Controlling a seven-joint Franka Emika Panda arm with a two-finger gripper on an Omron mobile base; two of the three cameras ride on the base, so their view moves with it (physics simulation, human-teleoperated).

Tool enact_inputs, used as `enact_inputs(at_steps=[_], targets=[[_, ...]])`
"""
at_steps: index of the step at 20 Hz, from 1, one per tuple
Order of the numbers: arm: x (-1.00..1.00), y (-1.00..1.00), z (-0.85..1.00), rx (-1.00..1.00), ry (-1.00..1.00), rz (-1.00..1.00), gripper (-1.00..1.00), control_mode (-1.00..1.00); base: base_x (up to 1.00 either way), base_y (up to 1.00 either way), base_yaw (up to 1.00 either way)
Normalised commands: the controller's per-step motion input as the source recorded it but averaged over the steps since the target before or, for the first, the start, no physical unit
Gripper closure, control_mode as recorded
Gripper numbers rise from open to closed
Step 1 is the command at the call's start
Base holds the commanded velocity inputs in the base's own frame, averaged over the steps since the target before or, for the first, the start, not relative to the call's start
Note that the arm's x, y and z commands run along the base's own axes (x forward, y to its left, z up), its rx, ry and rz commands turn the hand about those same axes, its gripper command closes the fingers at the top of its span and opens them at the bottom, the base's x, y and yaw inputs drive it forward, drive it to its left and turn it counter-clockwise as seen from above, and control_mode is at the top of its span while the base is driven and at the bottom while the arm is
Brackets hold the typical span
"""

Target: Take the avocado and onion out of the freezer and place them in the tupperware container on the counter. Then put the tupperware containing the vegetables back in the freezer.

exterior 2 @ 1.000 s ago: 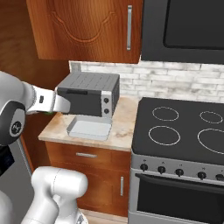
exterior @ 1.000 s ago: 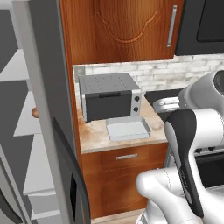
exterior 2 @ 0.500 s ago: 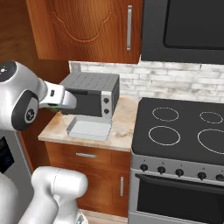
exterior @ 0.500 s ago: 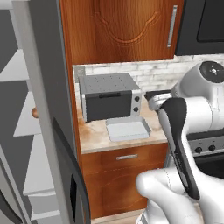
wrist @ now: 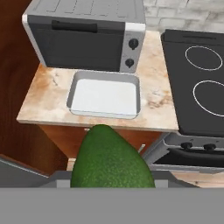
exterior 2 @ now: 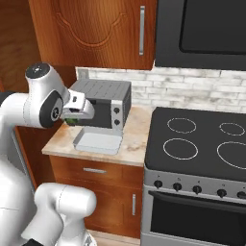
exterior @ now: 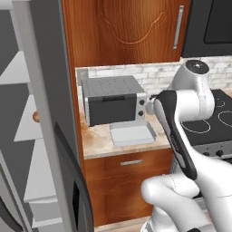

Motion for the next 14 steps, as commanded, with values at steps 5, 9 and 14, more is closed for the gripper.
enact_inputs(at_steps=[5,9,14], targets=[[0.77,0.0,-0.7,0.0,0.12,0.01,1.0,-1.0,0.0,0.0,0.0],[0.76,0.0,-0.55,0.0,0.13,0.0,1.0,-1.0,0.0,0.0,0.0],[0.71,0.0,-0.52,0.0,0.08,0.0,1.0,-1.0,0.0,0.0,0.0]])
